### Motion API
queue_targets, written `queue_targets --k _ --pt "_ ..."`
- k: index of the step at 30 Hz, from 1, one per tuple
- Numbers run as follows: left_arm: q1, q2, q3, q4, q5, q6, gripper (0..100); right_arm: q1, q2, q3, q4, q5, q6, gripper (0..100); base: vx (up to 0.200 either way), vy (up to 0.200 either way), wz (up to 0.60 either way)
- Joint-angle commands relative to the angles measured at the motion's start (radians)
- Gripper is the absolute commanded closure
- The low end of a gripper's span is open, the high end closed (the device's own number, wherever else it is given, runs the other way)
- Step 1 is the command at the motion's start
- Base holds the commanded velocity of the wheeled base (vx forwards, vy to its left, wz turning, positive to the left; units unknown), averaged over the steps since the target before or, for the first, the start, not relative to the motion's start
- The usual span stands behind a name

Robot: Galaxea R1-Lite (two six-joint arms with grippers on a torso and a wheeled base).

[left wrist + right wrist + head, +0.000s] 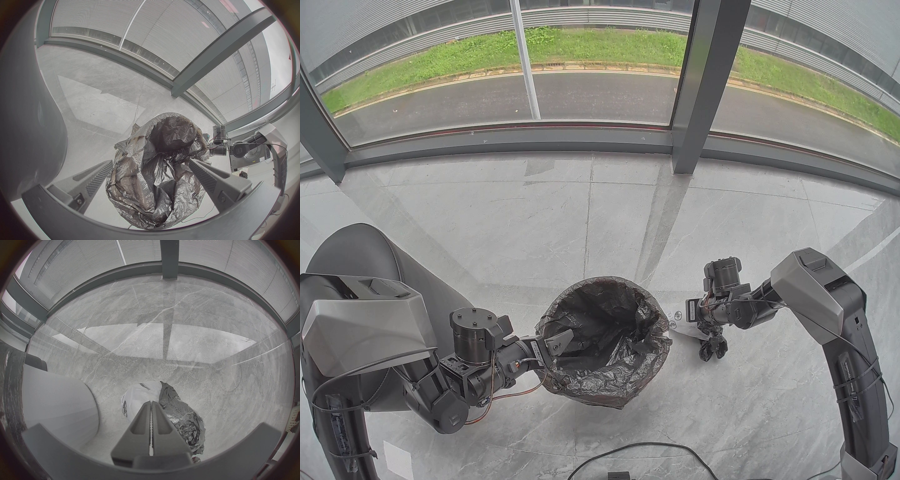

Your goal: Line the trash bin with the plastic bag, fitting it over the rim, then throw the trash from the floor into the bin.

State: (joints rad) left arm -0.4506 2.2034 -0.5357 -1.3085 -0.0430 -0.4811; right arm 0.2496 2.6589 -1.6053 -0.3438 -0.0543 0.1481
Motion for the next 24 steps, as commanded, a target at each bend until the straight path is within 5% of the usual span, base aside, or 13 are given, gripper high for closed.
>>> queue_targets --k 1,24 --pt "0.001 0.001 -0.001 -0.002 0.000 -0.001 0 0.007 -0.097 0.050 0.002 -0.003 0.048 100 0.000 0.000 0.00" --pt "0.000 -0.008 0.003 -0.005 0.009 -0.001 0 0.048 -0.487 0.334 -0.009 0.004 0.084 100 0.000 0.000 0.00"
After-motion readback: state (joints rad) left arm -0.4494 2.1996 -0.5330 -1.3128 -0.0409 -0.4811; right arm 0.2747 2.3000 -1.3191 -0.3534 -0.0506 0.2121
